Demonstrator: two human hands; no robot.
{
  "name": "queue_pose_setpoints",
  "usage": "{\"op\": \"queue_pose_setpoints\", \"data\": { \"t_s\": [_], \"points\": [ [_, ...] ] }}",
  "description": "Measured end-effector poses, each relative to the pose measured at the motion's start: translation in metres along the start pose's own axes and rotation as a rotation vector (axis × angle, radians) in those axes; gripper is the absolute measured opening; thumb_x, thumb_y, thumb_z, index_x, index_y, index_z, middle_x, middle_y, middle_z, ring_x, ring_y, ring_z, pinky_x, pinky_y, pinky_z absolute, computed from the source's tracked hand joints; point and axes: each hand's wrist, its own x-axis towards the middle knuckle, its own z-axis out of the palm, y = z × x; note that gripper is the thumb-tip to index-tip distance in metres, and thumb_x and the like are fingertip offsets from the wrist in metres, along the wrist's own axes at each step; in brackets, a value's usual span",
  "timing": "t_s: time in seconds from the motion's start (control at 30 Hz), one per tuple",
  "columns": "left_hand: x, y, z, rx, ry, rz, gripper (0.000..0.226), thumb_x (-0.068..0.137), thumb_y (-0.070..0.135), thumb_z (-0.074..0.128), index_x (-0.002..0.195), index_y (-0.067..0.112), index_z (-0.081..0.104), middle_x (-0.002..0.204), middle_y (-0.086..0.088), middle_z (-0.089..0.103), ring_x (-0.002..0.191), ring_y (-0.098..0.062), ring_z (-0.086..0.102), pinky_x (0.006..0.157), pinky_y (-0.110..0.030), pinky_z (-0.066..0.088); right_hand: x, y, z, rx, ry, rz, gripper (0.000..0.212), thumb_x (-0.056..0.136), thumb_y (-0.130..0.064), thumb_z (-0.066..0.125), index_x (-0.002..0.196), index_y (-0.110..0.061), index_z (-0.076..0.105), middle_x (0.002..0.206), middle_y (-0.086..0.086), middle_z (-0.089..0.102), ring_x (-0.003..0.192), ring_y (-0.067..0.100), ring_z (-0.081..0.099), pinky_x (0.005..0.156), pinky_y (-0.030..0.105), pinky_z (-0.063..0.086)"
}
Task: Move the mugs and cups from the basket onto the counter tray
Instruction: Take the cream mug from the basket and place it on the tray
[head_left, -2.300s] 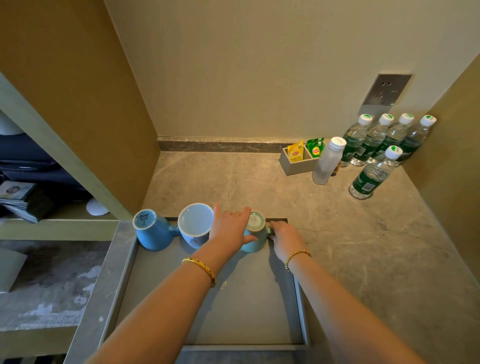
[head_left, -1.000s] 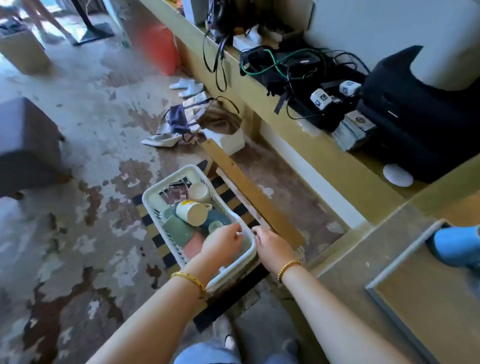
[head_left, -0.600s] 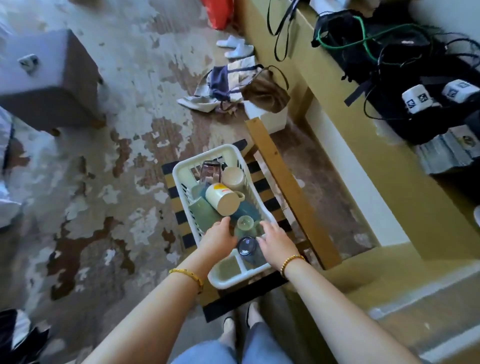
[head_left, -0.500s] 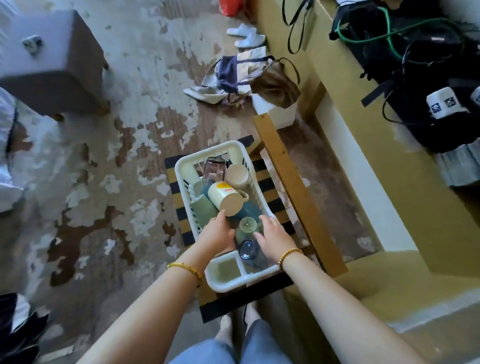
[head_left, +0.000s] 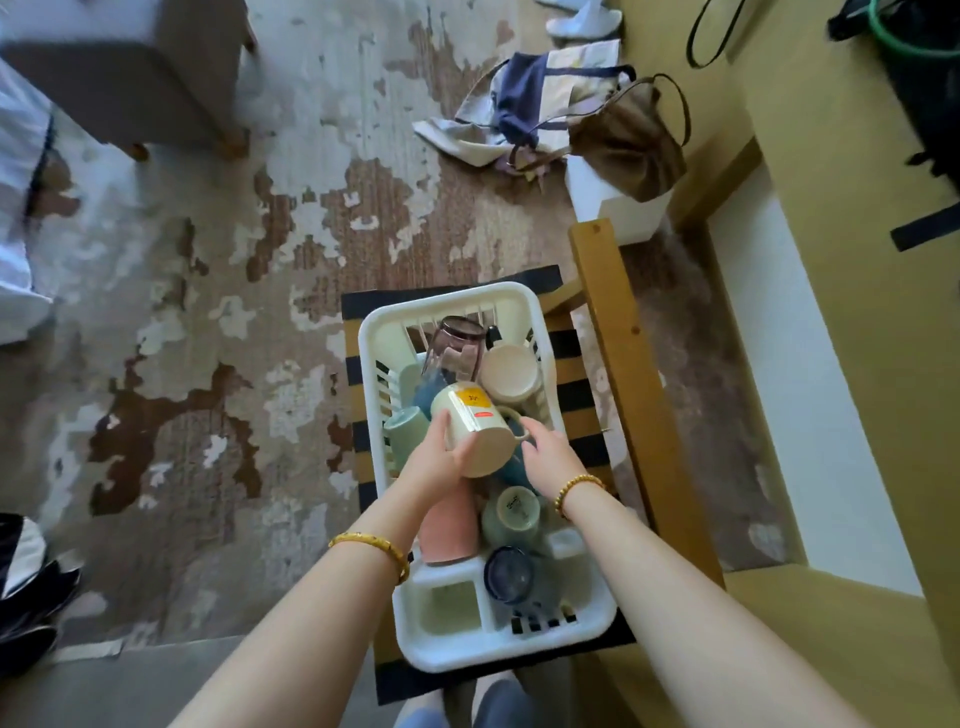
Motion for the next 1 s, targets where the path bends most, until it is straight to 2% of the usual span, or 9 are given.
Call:
{"op": "queue_pose_setpoints", "data": {
  "t_s": [0.1,0.17,0.27,0.33,0.47,0.6,0.73,0.87,1.0],
  "points": [
    [0.015,0.006,0.005,-0.190,0.016,-0.080,0.074,0.091,0.049,0.048,0.148,0.028,0.007,0.147,-0.011,0.033,0.121,-0.033,0.046,0.096,-0.046,0.046,0.019,-0.001,0.002,0.222,0.003,0.087,0.041,0.099,-0.020,0.034,0.140,-0.016,0.038,0.141,0.008,0.045,0.127,0.026,0.044,0.109,0.040,0.036],
    [0.023,0.009,0.006,-0.304,0.023,-0.170,0.078,0.088,0.052,0.051,0.148,0.030,0.007,0.146,-0.012,0.032,0.121,-0.034,0.045,0.095,-0.050,0.047,0.028,-0.001,0.005,0.332,0.008,0.149,0.037,0.099,-0.022,0.037,0.134,-0.013,0.046,0.129,0.009,0.054,0.119,0.028,0.052,0.104,0.045,0.042],
    [0.031,0.013,0.011,-0.285,0.050,-0.246,0.085,0.084,0.051,0.057,0.147,0.029,0.005,0.141,-0.016,0.034,0.117,-0.036,0.045,0.094,-0.050,0.048,0.037,0.000,0.009,0.349,0.005,0.178,0.030,0.097,-0.021,0.043,0.119,-0.009,0.059,0.102,0.006,0.061,0.103,0.027,0.059,0.091,0.042,0.051],
    [0.033,0.018,0.017,-0.243,0.061,-0.255,0.088,0.084,0.049,0.058,0.146,0.025,0.000,0.139,-0.018,0.037,0.117,-0.035,0.046,0.094,-0.045,0.046,0.038,0.001,0.011,0.404,0.008,0.196,0.025,0.096,-0.018,0.045,0.108,-0.008,0.065,0.090,0.005,0.062,0.090,0.024,0.061,0.073,0.032,0.054],
    [0.031,0.023,0.022,-0.230,0.070,-0.283,0.086,0.090,0.037,0.054,0.147,0.022,-0.010,0.139,-0.019,0.037,0.117,-0.036,0.046,0.094,-0.043,0.043,0.031,0.001,0.012,0.559,0.016,0.231,0.015,0.094,-0.014,0.051,0.096,-0.011,0.065,0.095,0.010,0.064,0.091,0.024,0.061,0.066,0.026,0.053],
    [0.017,0.021,0.019,-0.261,0.077,-0.227,0.082,0.091,0.028,0.054,0.148,0.019,-0.005,0.136,-0.019,0.038,0.114,-0.034,0.047,0.090,-0.042,0.044,0.020,0.000,0.010,0.573,0.018,0.232,0.014,0.092,-0.012,0.053,0.091,-0.010,0.067,0.095,0.011,0.065,0.101,0.031,0.062,0.085,0.040,0.055],
    [-0.001,0.017,0.013,-0.317,0.050,-0.173,0.082,0.089,0.027,0.056,0.148,0.023,0.000,0.133,-0.016,0.039,0.104,-0.030,0.048,0.089,-0.044,0.048,0.000,0.000,0.011,0.470,0.018,0.183,0.017,0.094,-0.016,0.050,0.092,-0.010,0.066,0.088,0.007,0.063,0.096,0.029,0.062,0.089,0.041,0.053],
    [-0.021,0.015,-0.003,-0.395,-0.010,-0.156,0.087,0.087,0.031,0.059,0.148,0.031,-0.002,0.131,-0.011,0.036,0.100,-0.029,0.051,0.073,-0.040,0.052,-0.029,-0.004,0.008,0.426,0.049,0.052,0.022,0.095,-0.019,0.045,0.104,-0.017,0.065,0.101,0.004,0.063,0.104,0.023,0.059,0.089,0.033,0.049],
    [-0.046,0.018,-0.026,-0.487,-0.072,-0.105,0.084,0.085,0.035,0.061,0.147,0.035,0.005,0.128,-0.006,0.039,0.096,-0.028,0.056,0.076,-0.042,0.053,-0.061,-0.014,0.002,0.234,0.106,-0.146,0.040,0.090,-0.008,0.040,0.125,-0.018,0.057,0.126,0.004,0.050,0.116,0.019,0.049,0.099,0.032,0.042]
  ]
}}
